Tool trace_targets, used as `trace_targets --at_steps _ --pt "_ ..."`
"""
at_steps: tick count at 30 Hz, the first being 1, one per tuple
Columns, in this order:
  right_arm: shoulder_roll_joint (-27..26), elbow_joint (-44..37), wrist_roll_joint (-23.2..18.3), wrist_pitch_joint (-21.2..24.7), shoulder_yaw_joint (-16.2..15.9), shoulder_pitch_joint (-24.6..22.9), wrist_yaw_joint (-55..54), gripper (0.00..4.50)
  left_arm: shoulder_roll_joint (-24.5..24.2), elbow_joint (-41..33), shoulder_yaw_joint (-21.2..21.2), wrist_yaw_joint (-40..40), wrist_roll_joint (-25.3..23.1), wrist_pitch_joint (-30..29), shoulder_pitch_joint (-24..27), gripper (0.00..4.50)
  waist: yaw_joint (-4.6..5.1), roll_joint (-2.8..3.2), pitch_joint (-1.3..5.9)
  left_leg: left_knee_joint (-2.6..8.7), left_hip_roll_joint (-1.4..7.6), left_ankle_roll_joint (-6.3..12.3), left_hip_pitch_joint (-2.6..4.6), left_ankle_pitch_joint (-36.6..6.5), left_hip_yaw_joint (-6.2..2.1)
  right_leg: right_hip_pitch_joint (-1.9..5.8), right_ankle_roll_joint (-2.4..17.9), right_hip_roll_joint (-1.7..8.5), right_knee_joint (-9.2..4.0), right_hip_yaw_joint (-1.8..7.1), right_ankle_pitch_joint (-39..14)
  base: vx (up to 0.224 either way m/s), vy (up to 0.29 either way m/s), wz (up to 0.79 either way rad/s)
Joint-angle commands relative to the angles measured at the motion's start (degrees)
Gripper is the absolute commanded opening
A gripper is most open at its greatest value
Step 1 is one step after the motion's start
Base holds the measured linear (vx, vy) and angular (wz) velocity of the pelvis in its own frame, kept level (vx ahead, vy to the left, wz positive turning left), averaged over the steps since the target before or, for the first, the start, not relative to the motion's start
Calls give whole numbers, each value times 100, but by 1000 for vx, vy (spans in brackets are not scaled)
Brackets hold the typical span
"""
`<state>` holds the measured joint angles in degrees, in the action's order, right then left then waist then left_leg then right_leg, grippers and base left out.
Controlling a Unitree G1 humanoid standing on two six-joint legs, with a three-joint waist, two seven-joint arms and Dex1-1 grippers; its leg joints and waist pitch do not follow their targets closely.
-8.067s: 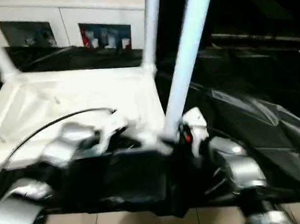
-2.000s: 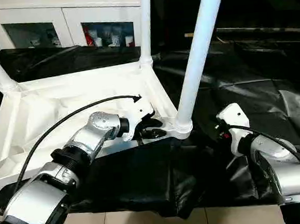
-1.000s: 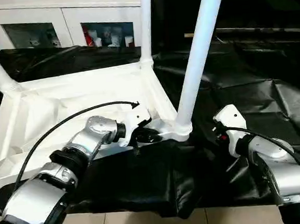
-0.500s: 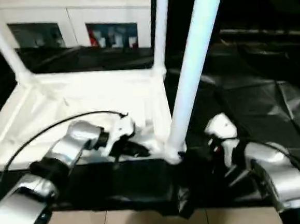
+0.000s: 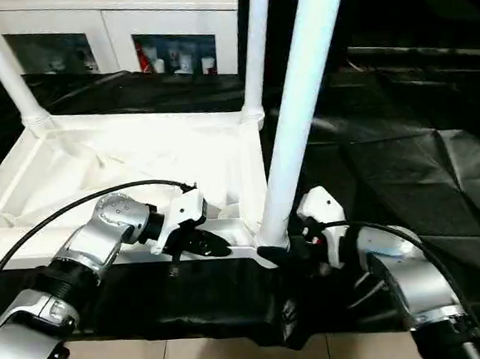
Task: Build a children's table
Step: Rotate leg to tighten
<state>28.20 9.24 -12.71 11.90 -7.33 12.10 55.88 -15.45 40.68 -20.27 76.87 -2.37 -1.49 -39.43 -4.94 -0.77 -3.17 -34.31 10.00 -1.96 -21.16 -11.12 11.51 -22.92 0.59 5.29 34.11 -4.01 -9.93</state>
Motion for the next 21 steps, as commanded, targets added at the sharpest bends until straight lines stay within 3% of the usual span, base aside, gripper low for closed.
trace_targets --at_steps 1,5,13,18,21 --pt "38 51 55 -81 39 111 -1 411 -31 -52 -171 149 -64 -91 101 0 13 -97 365 423 362 363 74 -1004 -154 253 1248 420 -398 281 -1442 0 0 0" --pt "26 60 0 -97 57 127 52 380 -47 -124 -166 113 -57 -147 145 0 9 -129 360 426 367 373 73 -1014 -156 258 1230 422 -393 280 -1486 0 0 0" --pt "-85 172 -70 -134 69 92 34 306 -61 -166 -93 -37 -41 -316 194 0 17 -134 359 420 358 378 74 -981 -151 258 1242 421 -393 283 -1458 0 0 0" --pt "-553 617 51 -109 347 138 -916 280 228 172 150 -830 -66 -554 54 0 66 -140 335 448 338 150 92 -1350 -174 226 1053 418 -477 264 -2186 0 0 0" --pt "-1326 1194 166 62 619 318 -2339 271 801 877 362 -2286 -237 -632 -343 0 126 -77 330 473 336 -13 119 -1614 -197 185 972 403 -519 261 -2360 0 0 0"
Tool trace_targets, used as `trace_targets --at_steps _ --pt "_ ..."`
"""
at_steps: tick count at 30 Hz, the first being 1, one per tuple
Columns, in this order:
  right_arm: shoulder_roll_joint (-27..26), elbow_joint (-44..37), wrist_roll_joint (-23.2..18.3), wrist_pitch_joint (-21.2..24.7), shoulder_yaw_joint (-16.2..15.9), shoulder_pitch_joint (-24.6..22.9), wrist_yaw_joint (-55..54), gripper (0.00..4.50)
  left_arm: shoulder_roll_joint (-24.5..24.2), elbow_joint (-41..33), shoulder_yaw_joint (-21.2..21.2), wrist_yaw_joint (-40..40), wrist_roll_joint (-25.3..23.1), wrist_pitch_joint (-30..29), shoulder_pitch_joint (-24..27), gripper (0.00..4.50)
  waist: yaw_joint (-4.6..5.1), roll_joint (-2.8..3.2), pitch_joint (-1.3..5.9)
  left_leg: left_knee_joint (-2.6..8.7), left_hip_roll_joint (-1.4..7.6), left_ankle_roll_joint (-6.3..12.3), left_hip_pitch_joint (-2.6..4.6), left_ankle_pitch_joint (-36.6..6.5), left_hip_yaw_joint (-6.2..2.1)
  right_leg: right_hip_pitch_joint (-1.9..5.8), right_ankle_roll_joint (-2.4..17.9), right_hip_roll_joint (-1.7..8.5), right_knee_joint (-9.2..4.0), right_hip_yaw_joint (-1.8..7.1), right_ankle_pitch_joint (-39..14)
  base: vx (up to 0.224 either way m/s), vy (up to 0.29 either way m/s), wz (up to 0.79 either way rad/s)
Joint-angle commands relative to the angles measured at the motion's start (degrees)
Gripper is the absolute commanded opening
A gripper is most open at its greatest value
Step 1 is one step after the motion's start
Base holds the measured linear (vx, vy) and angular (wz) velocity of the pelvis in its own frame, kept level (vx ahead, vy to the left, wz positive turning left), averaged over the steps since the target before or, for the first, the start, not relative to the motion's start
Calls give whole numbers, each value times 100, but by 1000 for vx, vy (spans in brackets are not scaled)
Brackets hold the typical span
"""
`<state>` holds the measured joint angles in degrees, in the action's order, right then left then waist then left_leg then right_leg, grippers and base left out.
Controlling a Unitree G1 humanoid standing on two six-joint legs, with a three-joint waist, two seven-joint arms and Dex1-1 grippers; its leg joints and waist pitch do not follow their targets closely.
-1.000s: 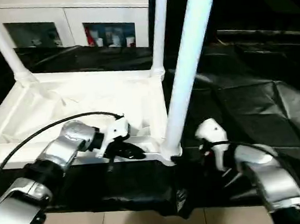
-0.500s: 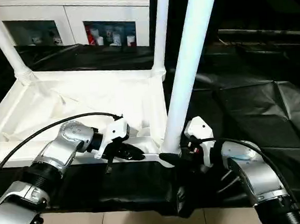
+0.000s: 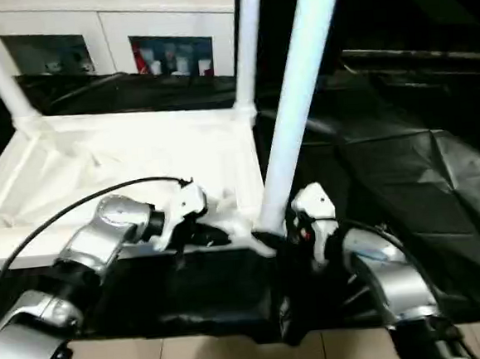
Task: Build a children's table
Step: Rotate leg to tighten
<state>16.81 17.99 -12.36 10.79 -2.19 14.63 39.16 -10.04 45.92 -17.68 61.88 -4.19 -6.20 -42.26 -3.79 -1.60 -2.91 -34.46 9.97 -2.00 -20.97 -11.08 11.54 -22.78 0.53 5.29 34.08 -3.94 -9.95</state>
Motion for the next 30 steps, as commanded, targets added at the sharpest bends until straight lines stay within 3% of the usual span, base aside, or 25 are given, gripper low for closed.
trace_targets --at_steps 1,2,3,5,7,8,10,13,15,18,23,27,30 --pt "-255 351 166 186 102 85 -795 270 320 418 121 -926 -66 -182 -99 0 37 -15 308 491 336 -57 93 -1656 -203 174 956 399 -519 248 -2363 0 0 0" --pt "-427 429 272 214 80 139 -1128 270 474 577 165 -1269 -87 -248 -197 0 64 -42 325 495 334 -97 95 -1669 -216 185 943 405 -510 248 -2299 0 0 0" --pt "-531 473 334 210 77 180 -1335 270 550 645 191 -1411 -77 -297 -242 0 57 3 323 493 327 -92 102 -1679 -217 182 951 409 -520 254 -2269 0 0 0" --pt "-806 519 476 227 -19 283 -1678 270 748 752 220 -1572 -36 -361 -332 0 87 -15 330 496 315 -36 69 -1665 -214 204 973 403 -515 255 -2149 0 0 0" --pt "-978 515 574 196 -153 337 -1761 270 869 786 218 -1555 -17 -354 -374 0 88 -30 343 476 293 62 64 -1538 -192 210 977 397 -517 265 -1963 0 0 0" --pt "-1016 487 636 119 -270 345 -1688 270 899 807 194 -1499 -29 -317 -393 0 79 19 344 475 291 120 61 -1501 -196 224 977 405 -514 266 -1965 0 0 0" --pt "-1053 438 740 -31 -468 354 -1528 270 934 838 146 -1367 -48 -242 -421 0 90 -10 347 474 288 168 52 -1491 -190 230 938 394 -528 256 -2024 0 0 0" --pt "-1060 429 483 -85 -316 368 -1287 338 870 955 113 -1143 -84 -77 -449 0 89 13 344 488 303 183 66 -1575 -201 214 906 397 -551 251 -2183 0 0 0" --pt "-893 270 336 -100 -301 329 -932 338 738 920 54 -846 -83 17 -395 0 106 11 343 501 313 196 51 -1637 -212 226 920 392 -541 247 -2151 0 0 0" --pt "-640 80 253 -72 -313 269 -558 381 598 818 6 -495 -61 172 -305 0 96 1 354 488 323 284 44 -1531 -198 245 1026 393 -508 258 -1842 0 0 0" --pt "262 -656 -295 166 -164 -45 854 385 210 473 -77 533 88 554 -38 0 18 -22 358 477 360 488 40 -1273 -184 258 1164 413 -454 270 -1491 0 0 0" --pt "816 -848 -461 235 -70 -147 1561 385 -43 218 -147 1091 159 709 134 0 -21 -22 342 474 370 484 60 -1292 -164 237 1231 413 -460 274 -1564 0 0 0" --pt "1016 -926 -542 321 -81 -176 1832 385 -192 -71 -167 1517 283 655 283 0 -70 -30 329 495 381 384 67 -1363 -173 226 1156 423 -479 278 -1852 0 0 0"
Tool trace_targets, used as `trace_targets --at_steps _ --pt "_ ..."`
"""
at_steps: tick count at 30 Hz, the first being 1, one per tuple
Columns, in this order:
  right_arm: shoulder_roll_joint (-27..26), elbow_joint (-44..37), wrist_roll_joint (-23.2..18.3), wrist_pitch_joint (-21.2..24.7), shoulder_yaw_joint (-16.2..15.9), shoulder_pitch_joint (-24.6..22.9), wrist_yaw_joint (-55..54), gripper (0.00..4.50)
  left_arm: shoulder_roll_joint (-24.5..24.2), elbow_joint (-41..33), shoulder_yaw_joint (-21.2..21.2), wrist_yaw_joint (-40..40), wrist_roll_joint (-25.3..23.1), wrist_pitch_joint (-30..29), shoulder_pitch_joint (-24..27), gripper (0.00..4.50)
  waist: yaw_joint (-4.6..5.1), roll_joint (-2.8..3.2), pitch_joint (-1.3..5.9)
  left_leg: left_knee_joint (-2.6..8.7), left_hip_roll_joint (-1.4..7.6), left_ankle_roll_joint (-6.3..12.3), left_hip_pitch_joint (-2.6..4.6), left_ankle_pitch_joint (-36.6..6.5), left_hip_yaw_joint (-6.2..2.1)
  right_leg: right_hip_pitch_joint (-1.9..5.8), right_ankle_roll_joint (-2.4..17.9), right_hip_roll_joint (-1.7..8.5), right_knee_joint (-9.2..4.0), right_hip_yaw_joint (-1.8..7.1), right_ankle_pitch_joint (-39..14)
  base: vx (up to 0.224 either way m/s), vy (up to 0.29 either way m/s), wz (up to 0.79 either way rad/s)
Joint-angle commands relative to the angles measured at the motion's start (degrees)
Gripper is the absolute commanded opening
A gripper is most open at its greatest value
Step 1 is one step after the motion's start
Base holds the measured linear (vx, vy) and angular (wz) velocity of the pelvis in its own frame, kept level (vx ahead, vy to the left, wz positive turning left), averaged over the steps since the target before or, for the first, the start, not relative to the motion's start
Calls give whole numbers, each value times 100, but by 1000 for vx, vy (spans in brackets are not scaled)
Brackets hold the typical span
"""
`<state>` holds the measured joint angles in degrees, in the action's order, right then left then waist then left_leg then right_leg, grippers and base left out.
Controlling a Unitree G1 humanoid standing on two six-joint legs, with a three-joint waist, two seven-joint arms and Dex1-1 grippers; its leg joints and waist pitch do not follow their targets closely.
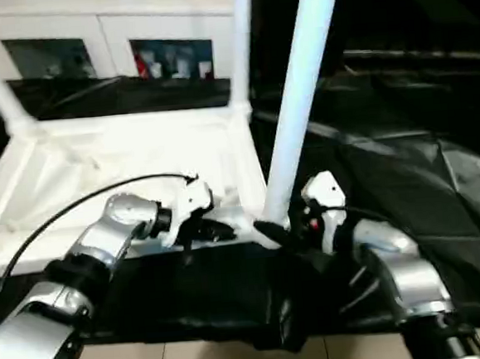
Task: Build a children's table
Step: Rotate leg to tighten
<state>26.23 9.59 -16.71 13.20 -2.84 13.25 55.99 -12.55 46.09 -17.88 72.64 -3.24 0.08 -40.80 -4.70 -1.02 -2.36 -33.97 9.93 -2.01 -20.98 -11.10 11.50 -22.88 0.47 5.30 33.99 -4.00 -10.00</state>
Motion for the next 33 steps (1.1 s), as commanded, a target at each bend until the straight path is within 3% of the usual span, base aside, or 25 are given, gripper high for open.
trace_targets --at_steps 1,5,6,9,23,28,33 --pt "82 -91 -115 89 -18 -40 166 385 53 -102 -148 458 192 15 144 0 15 -84 276 451 391 362 78 -1382 -171 233 1154 423 -466 284 -1879 0 0 0" --pt "290 -156 -58 154 -211 -71 439 385 -54 -301 -168 647 216 -87 246 0 -22 -93 271 459 392 282 81 -1403 -172 215 1093 432 -473 287 -1980 0 0 0" --pt "321 -143 -47 161 -257 -71 508 358 -61 -310 -165 653 214 -92 252 0 -18 -117 270 460 389 281 78 -1407 -170 214 1078 426 -477 286 -1998 0 0 0" --pt "367 -78 39 148 -372 -48 662 347 -99 -380 -170 700 204 -112 287 0 -28 -131 272 451 384 291 69 -1352 -172 218 1032 436 -475 285 -2050 0 0 0" --pt "326 36 12 174 -478 85 781 228 -114 -561 -187 708 206 -280 369 0 -26 -149 274 443 378 317 63 -1233 -166 219 1032 426 -458 283 -1970 0 0 0" --pt "330 -14 -14 227 -499 28 816 211 -120 -576 -189 691 196 -307 384 0 -22 -147 274 441 376 318 62 -1234 -165 217 1025 425 -463 284 -1984 0 0 0" --pt "-26 85 23 221 -418 -147 242 207 105 -263 -82 -39 32 -413 248 0 -16 -156 263 451 374 281 69 -1353 -172 210 964 428 -490 280 -2208 0 0 0"
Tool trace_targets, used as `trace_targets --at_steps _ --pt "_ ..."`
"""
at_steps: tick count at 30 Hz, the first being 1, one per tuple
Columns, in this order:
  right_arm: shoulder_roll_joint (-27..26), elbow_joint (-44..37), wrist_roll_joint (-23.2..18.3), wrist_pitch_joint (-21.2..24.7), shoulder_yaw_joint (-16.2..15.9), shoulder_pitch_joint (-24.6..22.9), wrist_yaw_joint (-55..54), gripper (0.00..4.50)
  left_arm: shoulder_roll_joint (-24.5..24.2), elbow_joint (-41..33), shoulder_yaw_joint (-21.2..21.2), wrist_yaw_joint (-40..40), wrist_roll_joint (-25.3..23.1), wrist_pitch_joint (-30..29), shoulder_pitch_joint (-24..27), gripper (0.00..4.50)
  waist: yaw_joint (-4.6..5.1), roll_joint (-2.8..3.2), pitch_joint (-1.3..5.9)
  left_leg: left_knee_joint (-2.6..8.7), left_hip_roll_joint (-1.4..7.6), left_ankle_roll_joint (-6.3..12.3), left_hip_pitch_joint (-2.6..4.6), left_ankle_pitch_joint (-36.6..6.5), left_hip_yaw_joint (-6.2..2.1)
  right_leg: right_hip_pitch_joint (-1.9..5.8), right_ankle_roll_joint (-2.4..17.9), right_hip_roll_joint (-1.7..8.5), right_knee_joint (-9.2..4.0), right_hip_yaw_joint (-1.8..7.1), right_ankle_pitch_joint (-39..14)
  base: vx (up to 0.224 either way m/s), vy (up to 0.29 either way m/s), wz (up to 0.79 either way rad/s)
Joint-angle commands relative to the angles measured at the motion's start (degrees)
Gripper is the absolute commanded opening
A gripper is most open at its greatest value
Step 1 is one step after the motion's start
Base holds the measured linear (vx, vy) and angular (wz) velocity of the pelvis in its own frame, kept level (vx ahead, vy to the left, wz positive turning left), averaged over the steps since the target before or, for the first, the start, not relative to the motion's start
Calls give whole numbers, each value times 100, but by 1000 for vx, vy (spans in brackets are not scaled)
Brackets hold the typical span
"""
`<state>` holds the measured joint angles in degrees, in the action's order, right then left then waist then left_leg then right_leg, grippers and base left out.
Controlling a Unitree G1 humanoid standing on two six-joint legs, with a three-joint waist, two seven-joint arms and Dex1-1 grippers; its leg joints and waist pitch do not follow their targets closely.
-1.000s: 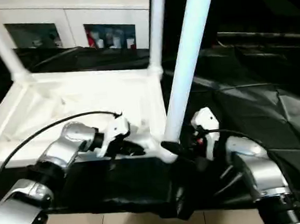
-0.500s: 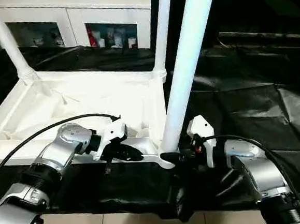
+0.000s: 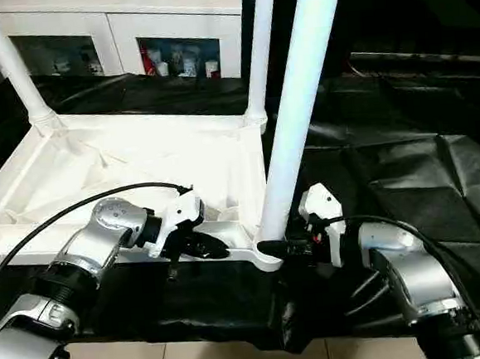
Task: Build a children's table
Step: Rotate leg to tighten
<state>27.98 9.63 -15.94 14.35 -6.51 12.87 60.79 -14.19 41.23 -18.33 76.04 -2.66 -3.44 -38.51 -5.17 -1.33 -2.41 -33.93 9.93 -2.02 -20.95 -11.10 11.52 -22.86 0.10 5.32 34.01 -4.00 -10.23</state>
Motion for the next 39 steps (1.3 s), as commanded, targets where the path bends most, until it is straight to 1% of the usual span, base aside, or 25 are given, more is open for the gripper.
trace_targets --at_steps 1,2,3,5,6,7,10,11,12,15,17,18,20,23,25,27,28,29,31,32,33,34,36,38,39 --pt "-517 251 -20 104 51 -120 -726 207 457 457 52 -851 -84 -82 -104 0 40 -115 264 445 374 268 67 -1366 -167 181 996 421 -498 289 -2199 0 0 0" --pt "-517 251 -20 104 51 -120 -726 207 457 457 52 -851 -84 -82 -104 0 43 -102 251 445 365 187 121 -1541 -162 127 989 413 -542 284 -2368 0 0 0" --pt "-741 369 14 94 109 -110 -1063 207 590 621 97 -1168 -126 -71 -195 0 81 -128 241 472 351 110 74 -1639 -196 178 878 422 -559 261 -2661 0 0 0" --pt "-912 465 46 103 158 -91 -1333 207 691 743 128 -1435 -167 -60 -264 0 97 -120 245 484 368 39 109 -1813 -219 153 757 434 -596 256 -2908 0 0 0" --pt "-1154 608 120 95 206 -29 -1733 207 853 922 169 -1840 -221 -65 -374 0 121 -127 249 493 365 27 97 -1879 -237 172 728 443 -601 250 -2945 0 0 0" --pt "-1301 692 174 89 233 12 -1984 207 954 1028 193 -2091 -252 -74 -441 0 166 -112 243 504 365 -20 109 -2006 -241 139 706 430 -616 244 -3004 0 0 0" --pt "-1553 816 267 126 280 118 -2451 206 1146 1174 279 -2492 -239 -150 -559 0 257 -90 234 517 355 -97 139 -2260 -268 137 656 432 -666 212 -3208 0 0 0" --pt "-1974 1011 442 171 377 333 -3225 206 1414 1348 346 -2981 -263 -230 -719 0 284 -51 225 531 346 -100 121 -2316 -283 161 616 432 -681 203 -3259 0 0 0" --pt "-2056 1052 502 177 385 387 -3378 206 1457 1375 340 -3036 -287 -221 -744 0 331 -66 237 527 334 -159 146 -2441 -294 131 595 429 -695 192 -3353 0 0 0" --pt "-2231 1113 687 106 304 520 -3576 206 1520 1486 264 -3078 -417 -100 -809 0 390 -70 242 542 331 -82 103 -2389 -305 174 572 430 -709 200 -3232 0 0 0" --pt "-2230 1069 706 -66 205 536 -3397 206 1463 1546 182 -2984 -506 13 -822 0 370 -70 239 527 329 -9 147 -2386 -273 130 581 428 -733 222 -3174 0 0 0" --pt "-2230 1069 706 -66 205 536 -3397 206 1463 1546 182 -2984 -506 13 -822 0 369 -40 236 534 331 4 142 -2388 -269 135 614 420 -734 227 -3101 0 0 0" --pt "-2176 1016 595 -137 257 542 -3181 274 1379 1581 162 -2813 -529 86 -827 0 360 -76 238 535 332 36 132 -2341 -262 141 656 417 -719 228 -3016 0 0 0" --pt "-1996 886 481 -149 288 529 -2841 293 1255 1563 140 -2610 -538 149 -815 0 345 -82 240 538 336 119 110 -2241 -259 176 683 435 -706 236 -2995 0 0 0" --pt "-1796 744 411 -95 272 490 -2530 318 1164 1527 131 -2426 -512 163 -790 0 327 -83 246 539 345 156 115 -2099 -248 177 738 438 -696 249 -2856 0 0 0" --pt "-1567 623 383 -81 244 445 -2228 318 1082 1508 117 -2220 -475 254 -763 0 300 -84 252 528 359 225 108 -1939 -226 193 839 432 -656 266 -2573 0 0 0" --pt "-1330 522 372 -82 232 397 -1942 318 1000 1476 106 -1960 -435 302 -726 0 304 -88 255 528 359 232 100 -1889 -220 192 880 430 -644 271 -2477 0 0 0" --pt "-962 436 317 -109 298 345 -1544 318 838 1342 67 -1406 -336 399 -613 0 274 -113 258 517 369 302 75 -1696 -208 240 976 430 -592 283 -2182 0 0 0" --pt "-518 379 210 -116 424 304 -1071 318 617 1141 25 -733 -209 608 -451 0 247 -109 271 485 375 412 109 -1601 -175 219 1123 430 -565 301 -1897 25 -8 3" --pt "-380 341 168 -107 439 281 -876 318 539 1031 15 -508 -146 596 -388 0 237 -117 304 469 368 488 60 -1334 -173 278 1232 437 -500 296 -1533 55 -22 4" --pt "-364 337 164 -106 442 278 -849 318 529 1018 14 -479 -138 593 -380 0 237 -117 304 469 368 488 60 -1334 -173 278 1232 437 -500 296 -1533 55 -22 4" --pt "-339 330 158 -108 445 273 -798 318 514 994 13 -427 -124 571 -367 0 203 -101 326 439 376 618 73 -932 -148 266 1417 417 -423 289 -894 52 -22 0" --pt "-240 276 121 -80 435 252 -614 318 414 790 -22 -74 -13 508 -264 0 140 -116 363 412 382 742 64 -535 -145 310 1598 430 -322 285 -289 0 0 0" --pt "-139 232 91 -77 385 241 -423 318 334 599 -34 221 94 427 -173 0 97 -116 366 375 375 941 49 -237 -124 301 1733 413 -267 273 178 0 0 0" --pt "-116 206 40 -29 360 238 -324 318 300 523 -42 335 133 378 -137 0 87 -120 361 375 381 960 55 -256 -118 299 1737 408 -269 268 144 0 0 0"
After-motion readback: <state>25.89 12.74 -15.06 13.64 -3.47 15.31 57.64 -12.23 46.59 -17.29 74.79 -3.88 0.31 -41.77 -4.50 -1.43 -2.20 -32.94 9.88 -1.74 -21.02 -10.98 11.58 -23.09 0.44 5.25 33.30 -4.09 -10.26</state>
